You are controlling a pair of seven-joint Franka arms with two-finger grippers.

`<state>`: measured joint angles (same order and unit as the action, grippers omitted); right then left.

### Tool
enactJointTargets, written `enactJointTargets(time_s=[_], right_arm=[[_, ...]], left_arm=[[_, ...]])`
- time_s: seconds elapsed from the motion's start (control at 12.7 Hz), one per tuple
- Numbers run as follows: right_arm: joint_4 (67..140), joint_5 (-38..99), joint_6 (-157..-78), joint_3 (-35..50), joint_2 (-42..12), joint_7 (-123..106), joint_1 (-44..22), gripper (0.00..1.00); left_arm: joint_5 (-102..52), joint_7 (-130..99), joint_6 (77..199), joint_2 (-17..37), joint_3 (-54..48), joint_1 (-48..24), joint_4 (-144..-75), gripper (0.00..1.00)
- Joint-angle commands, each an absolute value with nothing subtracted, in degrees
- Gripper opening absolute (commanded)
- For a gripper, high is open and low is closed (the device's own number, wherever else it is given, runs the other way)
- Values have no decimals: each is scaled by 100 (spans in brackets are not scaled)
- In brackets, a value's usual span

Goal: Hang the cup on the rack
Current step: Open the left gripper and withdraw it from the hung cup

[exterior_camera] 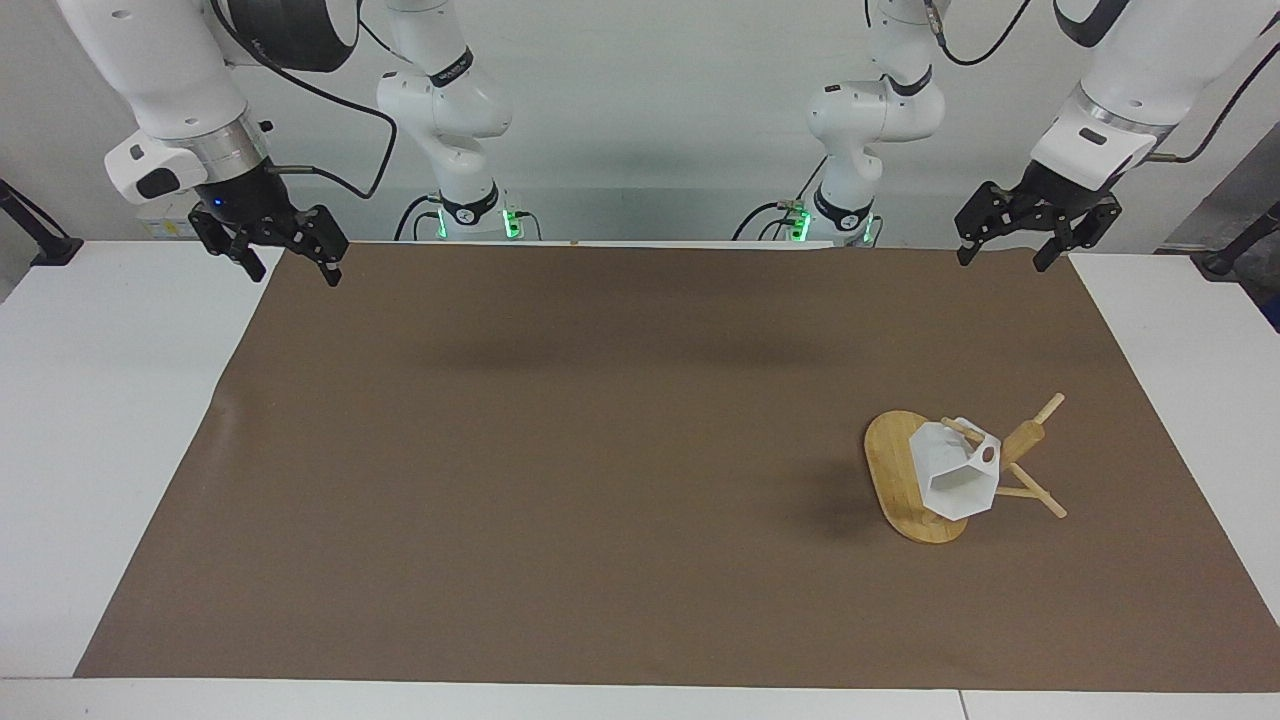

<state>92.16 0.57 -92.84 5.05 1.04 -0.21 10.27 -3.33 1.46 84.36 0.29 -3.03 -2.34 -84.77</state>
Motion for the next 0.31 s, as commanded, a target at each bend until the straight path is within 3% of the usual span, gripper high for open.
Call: enactJointTargets(time_s=[0.0, 0.24], right_arm=[[9360, 158, -9255, 554, 246, -185, 1108, 100], [9360, 158, -9255, 554, 246, -185, 1116, 100]], left_arm=[[-202, 316, 8254, -175, -308, -255, -8710, 100], [-193, 316, 8306, -264, -316, -281, -8894, 100]])
